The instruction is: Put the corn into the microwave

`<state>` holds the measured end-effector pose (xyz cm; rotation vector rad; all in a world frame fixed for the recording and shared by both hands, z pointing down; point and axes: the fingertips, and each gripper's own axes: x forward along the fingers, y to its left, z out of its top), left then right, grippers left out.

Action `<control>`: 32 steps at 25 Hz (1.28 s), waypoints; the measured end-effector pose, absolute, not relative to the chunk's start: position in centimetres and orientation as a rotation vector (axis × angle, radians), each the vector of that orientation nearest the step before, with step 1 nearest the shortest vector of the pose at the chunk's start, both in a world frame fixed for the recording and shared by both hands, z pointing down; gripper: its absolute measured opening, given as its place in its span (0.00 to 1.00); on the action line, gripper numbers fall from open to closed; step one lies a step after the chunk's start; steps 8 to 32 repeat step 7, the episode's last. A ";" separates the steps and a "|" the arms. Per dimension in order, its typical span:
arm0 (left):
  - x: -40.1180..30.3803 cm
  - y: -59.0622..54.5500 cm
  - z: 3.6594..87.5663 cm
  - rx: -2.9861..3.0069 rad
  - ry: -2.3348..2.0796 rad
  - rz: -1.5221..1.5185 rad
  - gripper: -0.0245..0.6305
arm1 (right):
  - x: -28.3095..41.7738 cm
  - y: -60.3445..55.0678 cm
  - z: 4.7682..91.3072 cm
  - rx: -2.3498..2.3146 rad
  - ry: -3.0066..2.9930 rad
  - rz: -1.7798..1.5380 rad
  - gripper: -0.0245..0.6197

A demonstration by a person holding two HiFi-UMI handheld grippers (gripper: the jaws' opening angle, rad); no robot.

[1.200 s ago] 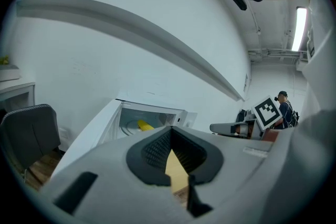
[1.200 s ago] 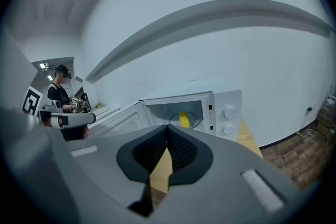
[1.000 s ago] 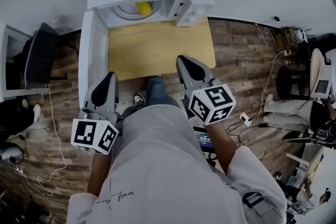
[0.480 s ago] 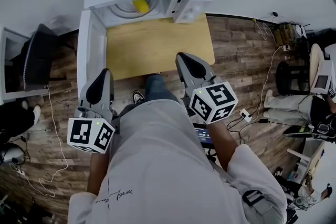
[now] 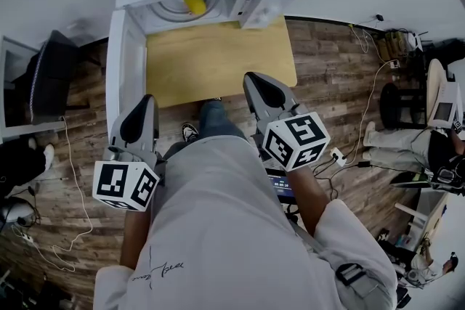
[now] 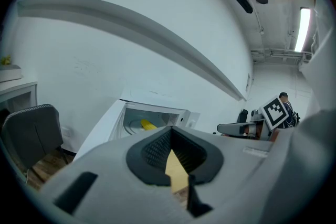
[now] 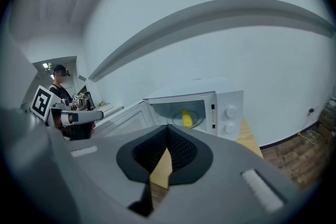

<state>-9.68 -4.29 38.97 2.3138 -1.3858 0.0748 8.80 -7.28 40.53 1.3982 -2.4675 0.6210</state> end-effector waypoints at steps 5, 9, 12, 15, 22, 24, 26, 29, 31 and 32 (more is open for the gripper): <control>-9.6 -4.2 39.0 2.315 -1.376 0.074 0.02 | 8.8 -7.1 40.7 1.394 -2.457 0.623 0.05; -9.6 -4.1 39.0 2.315 -1.374 0.073 0.02 | 8.8 -7.1 40.7 1.393 -2.452 0.621 0.05; -9.6 -4.1 39.0 2.315 -1.374 0.073 0.02 | 8.8 -7.1 40.7 1.393 -2.452 0.621 0.05; -9.6 -4.1 39.0 2.315 -1.374 0.073 0.02 | 8.8 -7.1 40.7 1.393 -2.452 0.621 0.05; -9.6 -4.1 39.0 2.315 -1.374 0.073 0.02 | 8.8 -7.1 40.7 1.393 -2.452 0.621 0.05; -9.6 -4.1 39.0 2.315 -1.374 0.073 0.02 | 8.8 -7.1 40.7 1.393 -2.452 0.621 0.05; -9.6 -4.1 39.0 2.315 -1.374 0.073 0.02 | 8.8 -7.1 40.7 1.393 -2.452 0.621 0.05; -9.6 -4.1 39.0 2.315 -1.374 0.073 0.02 | 8.8 -7.1 40.7 1.393 -2.452 0.621 0.05; -9.6 -4.1 39.0 2.315 -1.374 0.073 0.02 | 8.8 -7.1 40.7 1.393 -2.452 0.621 0.05; -9.6 -4.1 39.0 2.315 -1.374 0.073 0.02 | 8.8 -7.1 40.7 1.393 -2.452 0.621 0.05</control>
